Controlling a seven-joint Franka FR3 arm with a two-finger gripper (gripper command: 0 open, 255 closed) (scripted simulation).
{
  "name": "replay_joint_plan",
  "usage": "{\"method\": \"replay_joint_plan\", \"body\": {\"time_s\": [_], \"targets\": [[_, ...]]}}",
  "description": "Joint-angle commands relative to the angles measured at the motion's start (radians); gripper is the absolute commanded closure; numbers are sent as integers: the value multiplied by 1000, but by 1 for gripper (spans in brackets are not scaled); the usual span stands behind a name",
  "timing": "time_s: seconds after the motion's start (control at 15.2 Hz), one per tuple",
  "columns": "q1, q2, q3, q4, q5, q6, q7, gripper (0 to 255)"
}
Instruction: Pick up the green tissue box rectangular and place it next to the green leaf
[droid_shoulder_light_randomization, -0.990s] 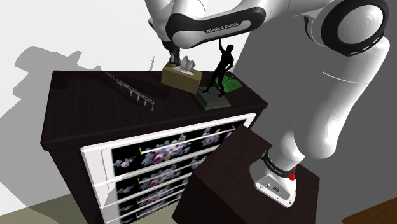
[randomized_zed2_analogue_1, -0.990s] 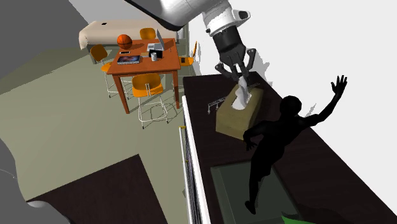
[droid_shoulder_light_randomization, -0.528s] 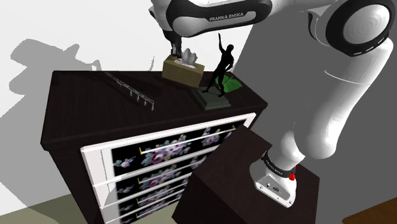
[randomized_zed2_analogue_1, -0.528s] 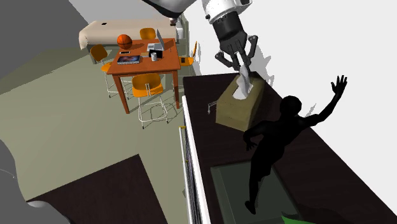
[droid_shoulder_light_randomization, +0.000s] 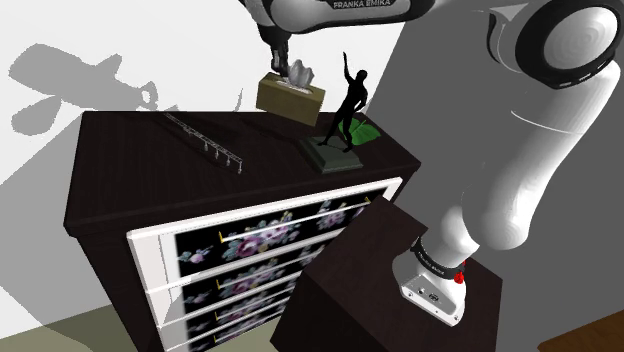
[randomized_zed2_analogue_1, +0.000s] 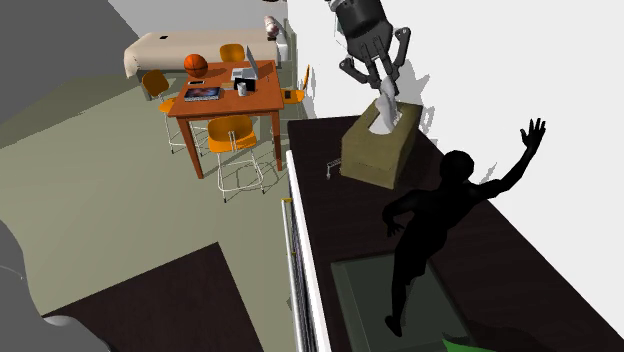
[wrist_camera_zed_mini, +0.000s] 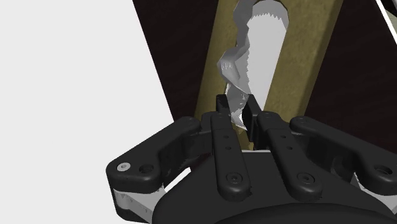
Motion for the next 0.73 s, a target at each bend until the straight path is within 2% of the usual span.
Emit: {"method": "replay_joint_plan", "body": {"time_s": [0.0,0.53,0.66], "targets": [[1,0,0,24,1,-20,-14,255],[9,6,3,132,2,-108,-67,255],[-6,-4,-7,120,2,-92,-86,255]]}}
